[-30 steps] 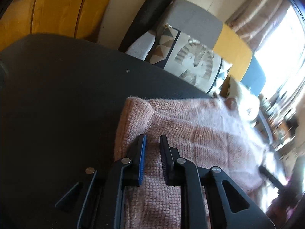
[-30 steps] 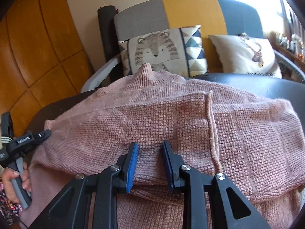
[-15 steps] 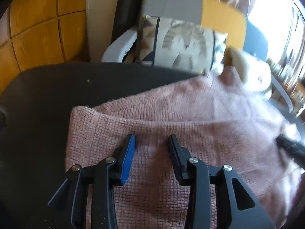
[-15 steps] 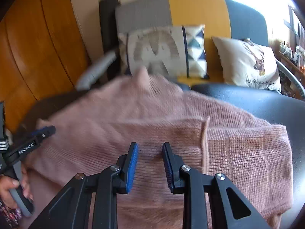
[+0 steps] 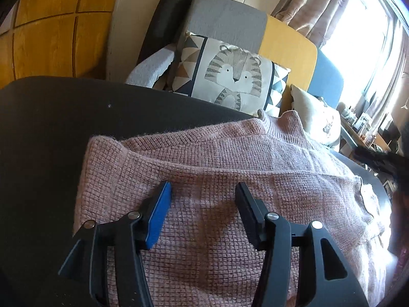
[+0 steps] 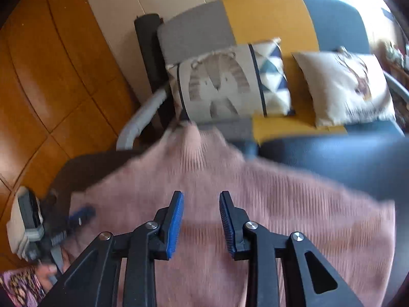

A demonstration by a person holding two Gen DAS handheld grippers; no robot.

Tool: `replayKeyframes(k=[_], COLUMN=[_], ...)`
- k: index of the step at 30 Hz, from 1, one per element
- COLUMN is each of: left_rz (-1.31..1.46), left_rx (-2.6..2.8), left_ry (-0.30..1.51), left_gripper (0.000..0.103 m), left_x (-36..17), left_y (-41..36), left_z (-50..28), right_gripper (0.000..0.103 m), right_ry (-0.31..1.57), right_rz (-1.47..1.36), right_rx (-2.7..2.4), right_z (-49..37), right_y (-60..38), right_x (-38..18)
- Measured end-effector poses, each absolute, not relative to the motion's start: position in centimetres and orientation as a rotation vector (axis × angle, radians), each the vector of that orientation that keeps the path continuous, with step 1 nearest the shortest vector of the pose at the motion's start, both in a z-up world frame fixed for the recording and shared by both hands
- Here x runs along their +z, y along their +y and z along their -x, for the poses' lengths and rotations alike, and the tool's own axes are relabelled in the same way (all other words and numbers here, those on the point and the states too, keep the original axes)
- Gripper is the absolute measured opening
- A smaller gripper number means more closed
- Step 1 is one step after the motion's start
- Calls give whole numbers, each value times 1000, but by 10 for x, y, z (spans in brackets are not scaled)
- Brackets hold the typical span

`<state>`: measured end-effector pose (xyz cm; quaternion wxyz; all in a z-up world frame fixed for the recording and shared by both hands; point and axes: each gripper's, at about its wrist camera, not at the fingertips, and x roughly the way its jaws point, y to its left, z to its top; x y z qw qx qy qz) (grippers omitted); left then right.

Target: Fold clothes

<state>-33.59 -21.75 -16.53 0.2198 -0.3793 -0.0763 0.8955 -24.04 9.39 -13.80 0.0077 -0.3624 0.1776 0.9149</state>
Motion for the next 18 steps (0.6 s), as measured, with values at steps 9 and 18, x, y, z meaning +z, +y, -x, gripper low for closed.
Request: replayKeyframes(k=[9, 18], left_rz=[1012, 993], left_rx=[2480, 2474], left_ry=[-244, -277], left_gripper=[55, 55], left_x=[-167, -168], left_y=[-220, -223], left_z=[332, 334], right_gripper=[30, 34], right_ry=[442, 357], right_rz=[1402, 1569], right_rx=[2714, 2777], right_z=[346, 397], right_y=[128, 132], right_x=[-171, -192])
